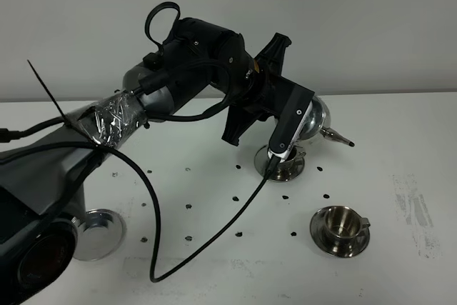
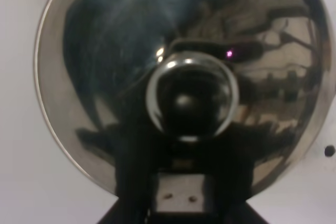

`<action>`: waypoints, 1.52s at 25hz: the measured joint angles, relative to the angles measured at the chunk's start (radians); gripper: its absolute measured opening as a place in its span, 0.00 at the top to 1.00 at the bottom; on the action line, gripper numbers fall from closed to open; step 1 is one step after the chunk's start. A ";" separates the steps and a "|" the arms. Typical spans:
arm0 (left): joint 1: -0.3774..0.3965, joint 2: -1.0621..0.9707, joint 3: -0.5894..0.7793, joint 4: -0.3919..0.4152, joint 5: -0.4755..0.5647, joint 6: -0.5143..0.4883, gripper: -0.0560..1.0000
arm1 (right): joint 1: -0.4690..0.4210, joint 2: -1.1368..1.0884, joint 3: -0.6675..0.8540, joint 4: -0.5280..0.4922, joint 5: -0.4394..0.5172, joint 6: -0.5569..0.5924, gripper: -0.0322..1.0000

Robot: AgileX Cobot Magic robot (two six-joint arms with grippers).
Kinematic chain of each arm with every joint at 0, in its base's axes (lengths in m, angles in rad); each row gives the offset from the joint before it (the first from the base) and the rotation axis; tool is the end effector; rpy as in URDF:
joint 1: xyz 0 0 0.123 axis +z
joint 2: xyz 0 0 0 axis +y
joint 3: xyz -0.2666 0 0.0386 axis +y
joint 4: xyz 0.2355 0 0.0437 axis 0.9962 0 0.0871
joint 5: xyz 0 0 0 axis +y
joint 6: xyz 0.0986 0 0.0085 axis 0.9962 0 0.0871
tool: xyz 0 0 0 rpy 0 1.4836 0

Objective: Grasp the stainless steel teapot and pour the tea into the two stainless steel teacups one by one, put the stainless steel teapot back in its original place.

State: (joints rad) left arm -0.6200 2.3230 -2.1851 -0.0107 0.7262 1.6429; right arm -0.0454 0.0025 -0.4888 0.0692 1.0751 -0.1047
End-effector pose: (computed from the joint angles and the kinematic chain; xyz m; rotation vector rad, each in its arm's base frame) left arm 0.4229 -0.3028 0.2327 2.1704 1.0267 0.4817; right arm 0.0081 0.0057 0.2634 -0.0646 2.0694 -0.0089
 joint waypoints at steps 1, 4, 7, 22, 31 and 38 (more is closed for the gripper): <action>-0.004 0.004 0.000 0.000 -0.008 0.000 0.71 | 0.000 0.000 0.000 0.000 0.000 0.000 0.56; -0.014 0.012 0.000 0.003 -0.037 0.006 0.71 | 0.000 0.000 0.000 0.000 0.000 0.000 0.56; -0.025 0.017 0.000 0.004 -0.040 0.023 0.71 | 0.000 0.000 0.000 0.000 0.000 0.000 0.56; -0.047 0.034 0.002 0.087 -0.050 0.085 0.71 | 0.000 0.000 0.000 0.000 0.000 0.000 0.56; -0.061 0.050 0.035 0.083 -0.130 0.102 0.71 | 0.000 0.000 0.000 0.000 0.000 0.000 0.56; -0.061 0.050 0.035 0.115 -0.128 0.104 0.71 | 0.000 0.000 0.000 0.000 0.000 0.000 0.56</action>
State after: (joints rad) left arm -0.6814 2.3730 -2.1501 0.1038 0.5982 1.7467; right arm -0.0454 0.0025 -0.4888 0.0692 1.0751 -0.1047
